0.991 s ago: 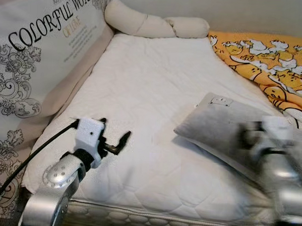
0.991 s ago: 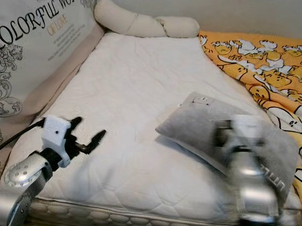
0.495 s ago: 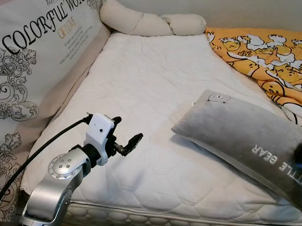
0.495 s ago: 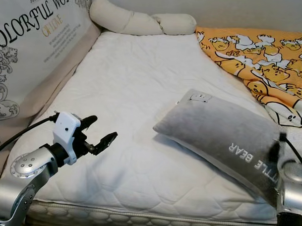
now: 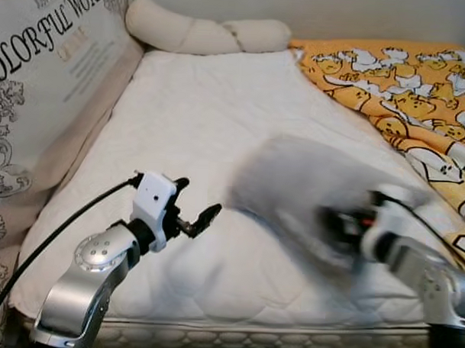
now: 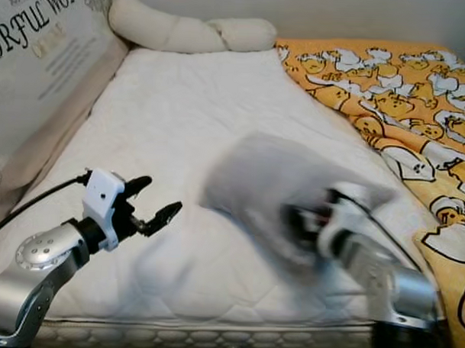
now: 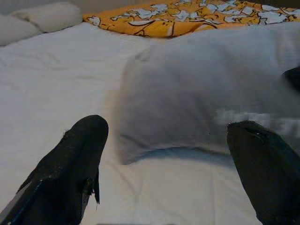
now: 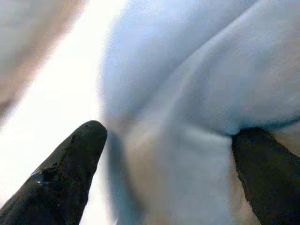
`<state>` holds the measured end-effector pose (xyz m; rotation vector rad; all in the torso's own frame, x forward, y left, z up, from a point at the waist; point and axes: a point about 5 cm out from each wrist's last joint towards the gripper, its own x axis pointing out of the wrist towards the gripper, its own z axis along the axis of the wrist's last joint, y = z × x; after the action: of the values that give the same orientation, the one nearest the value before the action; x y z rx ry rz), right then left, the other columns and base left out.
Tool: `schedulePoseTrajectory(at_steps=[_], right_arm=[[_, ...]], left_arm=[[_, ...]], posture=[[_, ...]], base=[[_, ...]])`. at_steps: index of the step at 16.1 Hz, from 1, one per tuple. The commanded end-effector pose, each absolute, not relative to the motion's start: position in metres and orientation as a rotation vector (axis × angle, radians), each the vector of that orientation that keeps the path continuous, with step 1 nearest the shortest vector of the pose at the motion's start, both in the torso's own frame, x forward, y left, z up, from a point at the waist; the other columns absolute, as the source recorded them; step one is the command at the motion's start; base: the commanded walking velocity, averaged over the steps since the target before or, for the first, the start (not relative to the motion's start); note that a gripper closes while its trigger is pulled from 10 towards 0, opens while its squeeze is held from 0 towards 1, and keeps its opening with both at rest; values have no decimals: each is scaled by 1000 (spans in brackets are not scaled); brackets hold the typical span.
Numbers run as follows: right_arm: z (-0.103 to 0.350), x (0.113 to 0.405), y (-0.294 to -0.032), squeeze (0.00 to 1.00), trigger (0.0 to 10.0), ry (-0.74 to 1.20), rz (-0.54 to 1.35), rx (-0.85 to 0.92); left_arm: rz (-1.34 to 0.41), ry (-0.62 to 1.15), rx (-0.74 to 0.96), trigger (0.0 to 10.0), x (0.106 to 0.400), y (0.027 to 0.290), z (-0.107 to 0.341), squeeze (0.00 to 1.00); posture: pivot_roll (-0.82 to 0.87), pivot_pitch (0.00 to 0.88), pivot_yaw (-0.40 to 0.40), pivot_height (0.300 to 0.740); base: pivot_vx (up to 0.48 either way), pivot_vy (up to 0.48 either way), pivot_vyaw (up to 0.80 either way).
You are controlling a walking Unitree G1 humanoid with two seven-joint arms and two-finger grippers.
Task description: Clean up the room
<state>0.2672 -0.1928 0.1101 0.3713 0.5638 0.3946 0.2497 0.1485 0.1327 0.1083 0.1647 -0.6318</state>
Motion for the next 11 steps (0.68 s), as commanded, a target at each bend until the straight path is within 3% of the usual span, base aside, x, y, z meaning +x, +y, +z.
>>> schedulePoseTrajectory(at_steps=[1,6,11], right_arm=[[133,270,-166,0,10000,509,569,394],[175,255,-128,0,10000,436,804,354],[207,241,-116,0,10000,337,887,283]], left_arm=[[-626,164,110,10000,252,152,135,0],[-608,161,122,10000,252,158,136,0],[-586,170,139,10000,253,167,136,0]], posture=[[9,0,27,740],[9,0,29,740],[1,0,35,740]], base=[[0,0,0],[0,0,0],[0,0,0]])
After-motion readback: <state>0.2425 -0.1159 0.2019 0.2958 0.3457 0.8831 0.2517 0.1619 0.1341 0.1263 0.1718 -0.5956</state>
